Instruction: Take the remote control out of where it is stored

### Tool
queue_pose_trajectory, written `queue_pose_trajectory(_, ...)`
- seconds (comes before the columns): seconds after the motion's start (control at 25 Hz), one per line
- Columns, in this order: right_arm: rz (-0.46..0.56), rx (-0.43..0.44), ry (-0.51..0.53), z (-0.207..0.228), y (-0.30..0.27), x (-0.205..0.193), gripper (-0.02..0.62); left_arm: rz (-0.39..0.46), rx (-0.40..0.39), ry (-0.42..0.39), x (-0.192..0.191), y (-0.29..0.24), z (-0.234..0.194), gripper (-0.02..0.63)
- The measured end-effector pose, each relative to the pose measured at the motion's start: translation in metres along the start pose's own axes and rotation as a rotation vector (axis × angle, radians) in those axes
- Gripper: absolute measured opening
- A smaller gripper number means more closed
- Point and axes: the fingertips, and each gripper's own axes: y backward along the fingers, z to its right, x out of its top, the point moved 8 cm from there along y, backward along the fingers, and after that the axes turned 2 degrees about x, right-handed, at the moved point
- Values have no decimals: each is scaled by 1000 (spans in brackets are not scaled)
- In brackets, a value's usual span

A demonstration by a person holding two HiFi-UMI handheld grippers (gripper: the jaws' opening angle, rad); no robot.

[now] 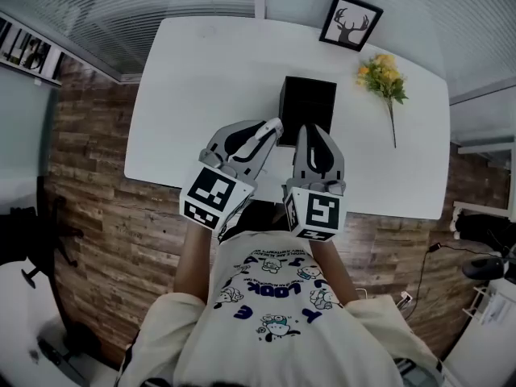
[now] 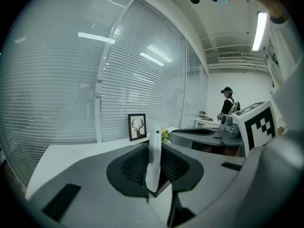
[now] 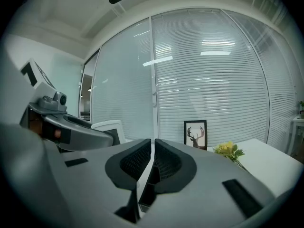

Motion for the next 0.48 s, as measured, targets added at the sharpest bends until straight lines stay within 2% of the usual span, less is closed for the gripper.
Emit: queue_pose_trajectory(0.48, -11, 67, 25, -25, -9, -1, 41, -19, 89, 41, -19, 19, -11, 78)
